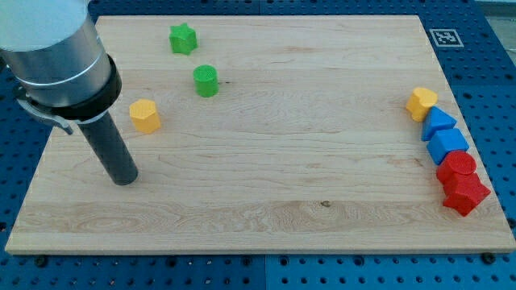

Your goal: Push your arm towards the yellow hexagon

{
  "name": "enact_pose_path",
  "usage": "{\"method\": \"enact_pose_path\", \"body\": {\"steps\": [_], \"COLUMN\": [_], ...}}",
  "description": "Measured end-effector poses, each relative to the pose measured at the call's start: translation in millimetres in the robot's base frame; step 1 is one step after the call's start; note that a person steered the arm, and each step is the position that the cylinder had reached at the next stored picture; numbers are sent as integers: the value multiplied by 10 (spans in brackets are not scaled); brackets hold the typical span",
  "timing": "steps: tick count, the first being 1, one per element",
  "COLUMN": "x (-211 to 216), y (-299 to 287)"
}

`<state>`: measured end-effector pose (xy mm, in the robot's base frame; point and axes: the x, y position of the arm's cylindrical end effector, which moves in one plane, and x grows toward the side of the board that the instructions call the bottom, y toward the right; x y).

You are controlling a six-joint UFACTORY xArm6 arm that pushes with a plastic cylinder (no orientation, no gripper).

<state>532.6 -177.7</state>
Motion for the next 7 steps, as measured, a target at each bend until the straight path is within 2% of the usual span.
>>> {"method": "enact_pose_path", "body": {"steps": [4,7], "x": [0,-62], "y": [-164,-649]}}
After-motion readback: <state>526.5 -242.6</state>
